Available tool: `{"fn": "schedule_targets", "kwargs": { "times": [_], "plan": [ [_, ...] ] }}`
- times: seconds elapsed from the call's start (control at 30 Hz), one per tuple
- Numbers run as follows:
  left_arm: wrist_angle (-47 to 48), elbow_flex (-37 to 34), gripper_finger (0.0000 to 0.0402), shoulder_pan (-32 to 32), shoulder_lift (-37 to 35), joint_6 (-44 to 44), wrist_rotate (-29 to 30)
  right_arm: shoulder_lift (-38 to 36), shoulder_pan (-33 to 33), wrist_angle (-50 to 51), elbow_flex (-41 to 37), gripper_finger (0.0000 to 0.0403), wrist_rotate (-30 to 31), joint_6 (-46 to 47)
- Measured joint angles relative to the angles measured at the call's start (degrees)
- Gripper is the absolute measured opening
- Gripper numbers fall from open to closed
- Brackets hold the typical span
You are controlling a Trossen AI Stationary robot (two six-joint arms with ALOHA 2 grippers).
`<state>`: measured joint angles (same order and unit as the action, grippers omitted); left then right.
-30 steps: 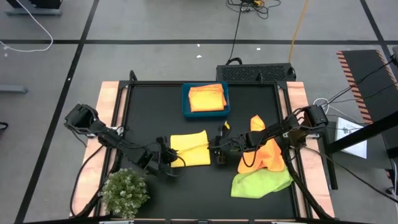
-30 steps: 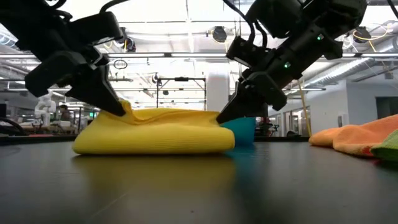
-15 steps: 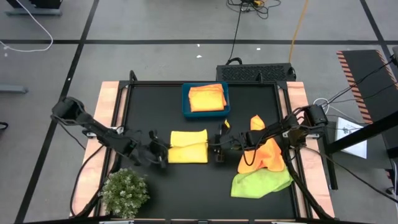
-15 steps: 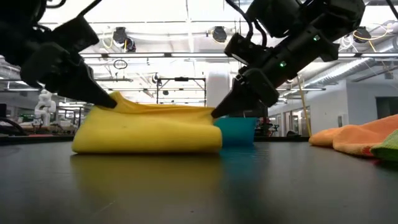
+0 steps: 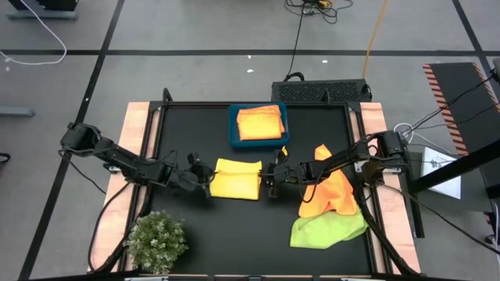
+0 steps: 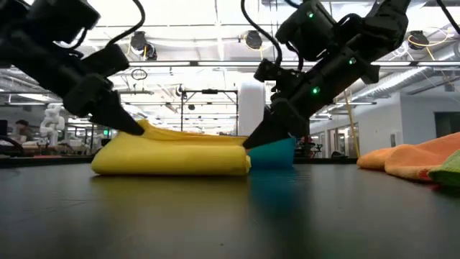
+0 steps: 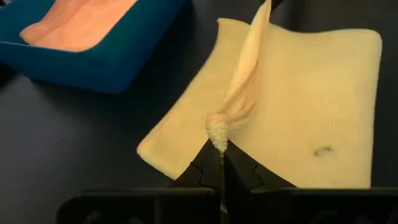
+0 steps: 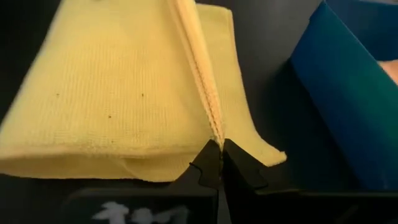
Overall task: Fold microfiber towels
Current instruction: Fold the yellow microfiber towel
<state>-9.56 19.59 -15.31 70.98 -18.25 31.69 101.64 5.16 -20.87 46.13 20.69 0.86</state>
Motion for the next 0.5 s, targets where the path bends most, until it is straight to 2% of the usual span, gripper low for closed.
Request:
{"fn": "schedule_targets", "kwargs": {
  "times": [0.23,0.5],
  "plan": [
    [-0.14,0.0,0.0001,5.2,0.04,1.8,-5.28,1.32,-0.64,-0.12,0.0,0.0002,0.25,-0.01],
    [-2.91,-0.04,0.0002,6.9,0.04,4.35,-6.71,-0.85,0.9,1.03,-0.02,0.0001,0.06,0.91]
  ]
}}
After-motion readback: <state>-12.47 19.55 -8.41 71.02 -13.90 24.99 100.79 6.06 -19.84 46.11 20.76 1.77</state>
